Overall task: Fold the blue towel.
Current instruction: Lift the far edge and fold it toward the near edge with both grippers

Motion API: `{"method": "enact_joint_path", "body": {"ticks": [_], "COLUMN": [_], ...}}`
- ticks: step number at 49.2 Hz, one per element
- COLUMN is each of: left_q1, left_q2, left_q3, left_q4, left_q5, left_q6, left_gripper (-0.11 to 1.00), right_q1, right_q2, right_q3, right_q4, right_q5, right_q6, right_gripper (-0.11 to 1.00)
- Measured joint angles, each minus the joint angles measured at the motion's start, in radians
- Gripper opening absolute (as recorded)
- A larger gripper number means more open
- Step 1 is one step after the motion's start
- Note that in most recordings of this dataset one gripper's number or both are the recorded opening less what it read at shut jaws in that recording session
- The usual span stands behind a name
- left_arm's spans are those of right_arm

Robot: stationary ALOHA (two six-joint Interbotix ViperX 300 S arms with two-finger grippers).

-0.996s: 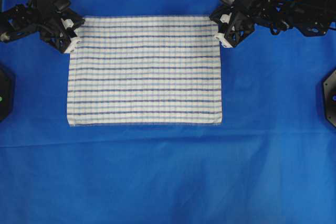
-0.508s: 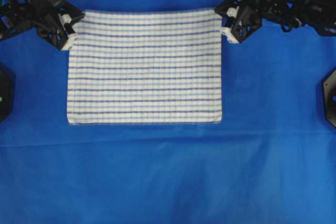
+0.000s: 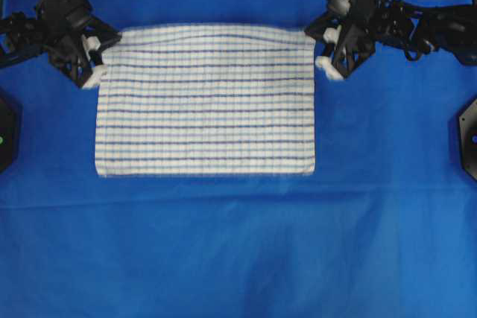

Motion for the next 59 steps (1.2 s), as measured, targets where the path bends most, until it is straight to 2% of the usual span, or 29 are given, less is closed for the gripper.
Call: {"method": "enact_joint_path", "body": {"ticks": [11,18,33,43,59], "left_q1": [-0.155,-0.284,-0.433,-0.494,-0.545], "left_q2": [-0.104,-0.186,-0.325,-0.396,-0.371], "left_q3": [0.051,0.078,0.133,0.152,0.152], "left_q4": [0.000,0.000,0.000,0.000,0.000], "left_q5": [0.023,0.063,0.190,0.209,0.195], "left_q6": [-0.048,-0.107,-0.229,-0.239,-0.241], "left_gripper": [0.02,0.02,0.02,0.02,0.02], "right_q1": [0.140,0.236,0.413,0.448,0.476], "right_q2": [-0.081,-0.123,-0.133,-0.133,-0.133], "right_q3": [0.058,0.087,0.104,0.107,0.107], "right_q4": [0.003,0.003,0.003,0.003,0.005], "right_q5": [0.006,0.005,0.040,0.074,0.075], "right_q6": [0.071,0.117,0.189,0.236,0.236], "right_gripper": [0.06,0.06,0.06,0.06,0.06]}}
